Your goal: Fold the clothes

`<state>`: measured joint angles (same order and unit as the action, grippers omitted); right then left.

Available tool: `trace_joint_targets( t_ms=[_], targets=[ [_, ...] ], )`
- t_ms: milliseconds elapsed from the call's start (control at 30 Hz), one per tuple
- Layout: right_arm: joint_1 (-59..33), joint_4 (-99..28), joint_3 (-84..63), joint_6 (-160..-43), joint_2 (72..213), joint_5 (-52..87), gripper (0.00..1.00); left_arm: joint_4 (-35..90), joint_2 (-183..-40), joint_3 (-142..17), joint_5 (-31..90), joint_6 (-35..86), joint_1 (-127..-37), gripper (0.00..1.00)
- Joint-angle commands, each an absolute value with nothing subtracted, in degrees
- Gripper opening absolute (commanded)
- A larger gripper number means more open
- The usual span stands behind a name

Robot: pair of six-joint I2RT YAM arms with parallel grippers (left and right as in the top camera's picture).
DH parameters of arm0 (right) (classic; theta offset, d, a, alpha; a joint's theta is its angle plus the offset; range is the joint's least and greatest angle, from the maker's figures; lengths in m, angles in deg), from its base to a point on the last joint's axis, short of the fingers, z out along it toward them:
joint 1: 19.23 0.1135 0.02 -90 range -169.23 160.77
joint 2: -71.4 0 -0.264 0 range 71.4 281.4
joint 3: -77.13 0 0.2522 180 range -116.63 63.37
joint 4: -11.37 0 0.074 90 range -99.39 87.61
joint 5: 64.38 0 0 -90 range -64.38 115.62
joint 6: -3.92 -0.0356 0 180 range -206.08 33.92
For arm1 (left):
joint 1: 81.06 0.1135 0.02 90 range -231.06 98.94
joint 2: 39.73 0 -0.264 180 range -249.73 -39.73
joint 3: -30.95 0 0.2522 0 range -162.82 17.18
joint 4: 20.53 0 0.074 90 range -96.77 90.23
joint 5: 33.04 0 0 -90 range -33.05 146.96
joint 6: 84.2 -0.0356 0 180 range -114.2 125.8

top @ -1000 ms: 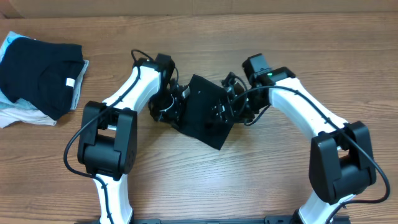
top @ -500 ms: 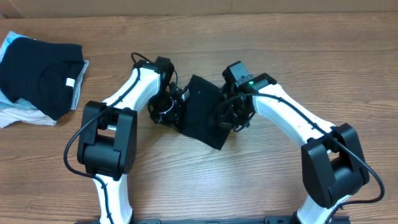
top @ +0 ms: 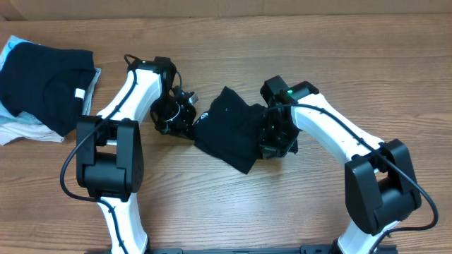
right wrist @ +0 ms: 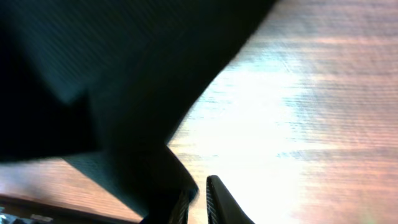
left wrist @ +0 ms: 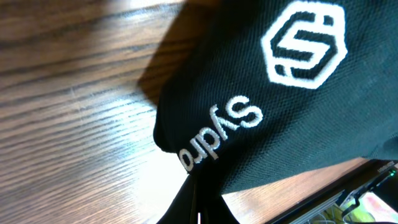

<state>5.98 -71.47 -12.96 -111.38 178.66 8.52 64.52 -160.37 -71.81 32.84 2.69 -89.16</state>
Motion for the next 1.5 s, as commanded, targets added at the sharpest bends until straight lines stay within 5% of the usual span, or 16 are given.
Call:
trace_joint_targets(
  t_ms=[0, 67, 133, 267, 367, 433, 567, 800, 1000, 1200, 1467],
  targets=[
    [5.89, -73.46, -12.70, -111.14, 178.16, 10.55, 0.19, 65.81, -159.23, -73.10, 33.34, 3.00, -88.74, 0.09],
    [5.87, -73.29, -12.72, -109.06, 178.16, 10.61, 0.24, 67.16, -159.23, -73.10, 30.69, 2.97, -88.74, 0.34],
    [5.61, -72.41, -12.81, -106.46, 178.16, 10.61, 0.27, 68.69, -159.19, -73.12, 27.24, 1.86, -88.74, 0.38],
    [3.09, -72.30, -14.84, -104.02, 178.14, 10.48, 0.18, 72.93, -159.04, -75.30, 25.82, 0.90, -88.74, 0.30],
    [0.36, -73.13, -18.28, -99.73, 178.14, 7.38, 0.06, 76.04, -158.25, -79.46, 25.43, -0.61, -88.74, 0.08],
    [-1.47, -73.70, -20.99, -95.29, 178.14, 2.77, 0.04, 77.15, -157.49, -82.34, 24.36, -0.87, -88.92, 0.04],
    [-4.40, -73.33, -24.68, -88.17, 178.14, -12.07, 0.04, 72.85, -155.96, -84.11, 18.24, -0.83, -90.73, 0.04],
    [-1.17, -59.80, -19.50, -89.57, 178.16, -12.84, 0.04, 61.41, -156.26, -74.45, 25.38, 8.37, -96.26, 0.04],
    [-0.62, -48.28, -10.21, -104.52, 180.11, -7.05, 0.08, 54.86, -156.26, -63.46, 32.18, 16.37, -97.01, 0.04],
    [-1.74, -46.66, -7.26, -115.21, 185.44, -7.00, 0.08, 53.55, -156.26, -59.92, 33.43, 19.39, -96.09, 0.13],
    [-1.80, -46.27, -8.57, -110.51, 183.97, -6.13, 0.06, 51.03, -156.26, -59.92, 33.40, 21.44, -96.07, 0.32]
  ],
)
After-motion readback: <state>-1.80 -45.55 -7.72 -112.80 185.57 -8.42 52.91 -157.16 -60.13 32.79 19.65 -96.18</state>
